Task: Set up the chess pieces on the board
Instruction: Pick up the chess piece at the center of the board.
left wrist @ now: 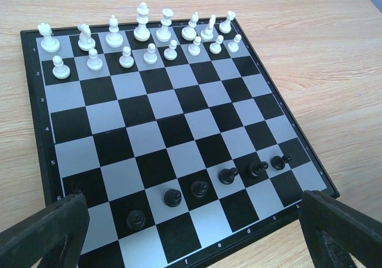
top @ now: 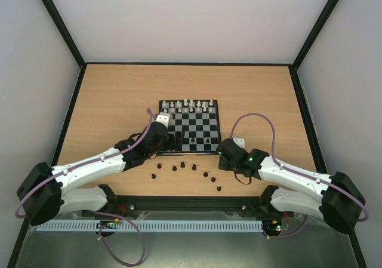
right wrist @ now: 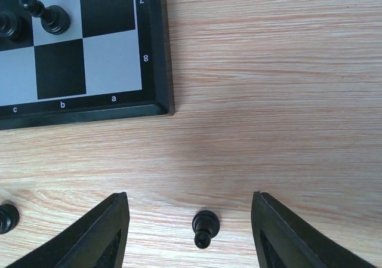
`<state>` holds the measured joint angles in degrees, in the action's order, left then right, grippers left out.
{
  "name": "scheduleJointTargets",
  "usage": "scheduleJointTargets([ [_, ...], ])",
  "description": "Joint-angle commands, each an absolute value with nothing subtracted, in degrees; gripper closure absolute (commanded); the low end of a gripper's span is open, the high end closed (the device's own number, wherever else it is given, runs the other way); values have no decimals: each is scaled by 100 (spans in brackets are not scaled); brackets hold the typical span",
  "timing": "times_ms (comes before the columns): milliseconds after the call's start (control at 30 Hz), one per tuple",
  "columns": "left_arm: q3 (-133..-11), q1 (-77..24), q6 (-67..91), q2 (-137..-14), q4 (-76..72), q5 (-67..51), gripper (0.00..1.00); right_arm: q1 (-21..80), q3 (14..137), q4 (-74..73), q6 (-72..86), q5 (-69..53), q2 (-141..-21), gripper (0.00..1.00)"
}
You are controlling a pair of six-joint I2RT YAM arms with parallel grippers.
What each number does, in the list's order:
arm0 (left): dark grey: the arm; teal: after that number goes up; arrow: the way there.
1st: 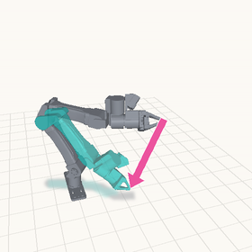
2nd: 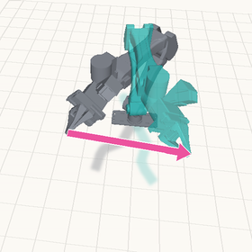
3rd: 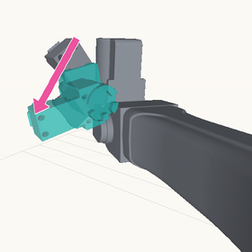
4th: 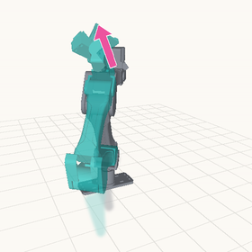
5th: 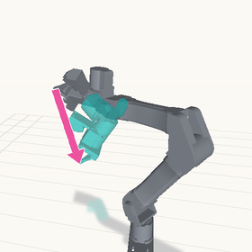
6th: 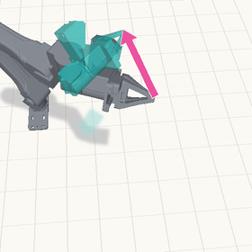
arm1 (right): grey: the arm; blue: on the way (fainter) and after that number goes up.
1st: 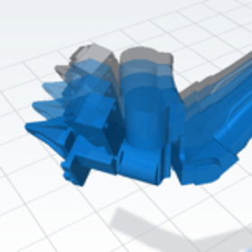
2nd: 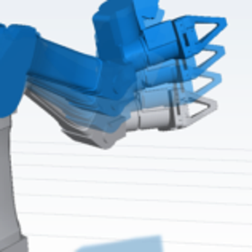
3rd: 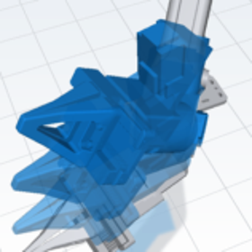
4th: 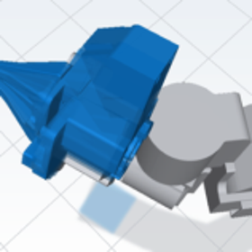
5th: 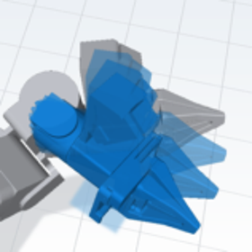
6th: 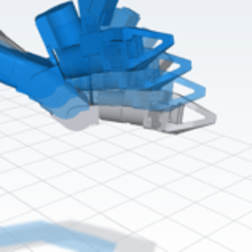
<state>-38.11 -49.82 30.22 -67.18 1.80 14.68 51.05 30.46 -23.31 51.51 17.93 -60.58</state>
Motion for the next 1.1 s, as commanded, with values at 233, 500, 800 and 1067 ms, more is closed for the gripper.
scheduleJointTargets([
  [233, -3815, -4945, 3083, -6725, 34, 1204, 1, 5151, 2915, -2567, 5380, 1718, -6442, 62],
  [500, -3801, -4916, 3071, -6573, 75, 1187, 1, 5179, 2909, -2747, 5416, 1690, -6414, 70],
  [800, -3799, -4879, 3067, -6594, 80, 1178, 1, 5361, 2945, -2636, 5417, 1572, -6667, 72],
  [1067, -3788, -4848, 3067, -6609, 71, 1169, 1, 5453, 2977, -2628, 5467, 1613, -6741, 81],
])
